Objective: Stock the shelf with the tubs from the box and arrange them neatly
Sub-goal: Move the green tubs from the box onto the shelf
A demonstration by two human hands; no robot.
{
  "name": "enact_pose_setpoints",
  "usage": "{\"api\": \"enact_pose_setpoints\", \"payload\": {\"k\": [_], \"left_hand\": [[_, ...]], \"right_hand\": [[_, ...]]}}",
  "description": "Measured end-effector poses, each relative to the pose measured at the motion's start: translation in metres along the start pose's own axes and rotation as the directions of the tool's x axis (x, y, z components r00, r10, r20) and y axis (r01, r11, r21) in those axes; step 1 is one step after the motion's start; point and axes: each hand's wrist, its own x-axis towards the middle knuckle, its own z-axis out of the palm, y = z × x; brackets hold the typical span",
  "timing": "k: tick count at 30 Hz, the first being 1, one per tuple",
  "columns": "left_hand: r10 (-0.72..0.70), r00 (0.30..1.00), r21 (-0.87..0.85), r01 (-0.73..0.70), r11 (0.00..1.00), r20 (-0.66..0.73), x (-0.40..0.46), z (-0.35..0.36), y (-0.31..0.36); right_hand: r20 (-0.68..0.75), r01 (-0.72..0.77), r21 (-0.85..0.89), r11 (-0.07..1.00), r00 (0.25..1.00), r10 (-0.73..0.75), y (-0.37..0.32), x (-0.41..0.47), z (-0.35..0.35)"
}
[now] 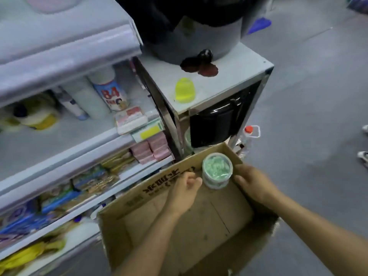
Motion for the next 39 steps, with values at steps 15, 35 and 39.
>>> {"api": "enact_pose_setpoints", "payload": {"k": [15,35,39], "left_hand": [[-0.073,0.996,0.052,0.076,0.996,-0.058,0.142,0.093,-0.049],[-0.349,0.936,-0.615,0.250,0.748,-0.044,-0.013,-0.071,-0.055],[-0.331,0.934,-0.623,0.182,0.761,-0.132,-0.066,-0.115,-0.041]], "right_hand": [[0.326,-0.619,0.626,0.474,0.761,0.561,0.097,0.109,0.138],[0.169,-0.449,0.604,0.659,0.879,0.445,-0.021,0.036,0.045],[0.140,-0.339,0.596,0.727,0.936,0.322,-0.079,0.005,0.007]]}}
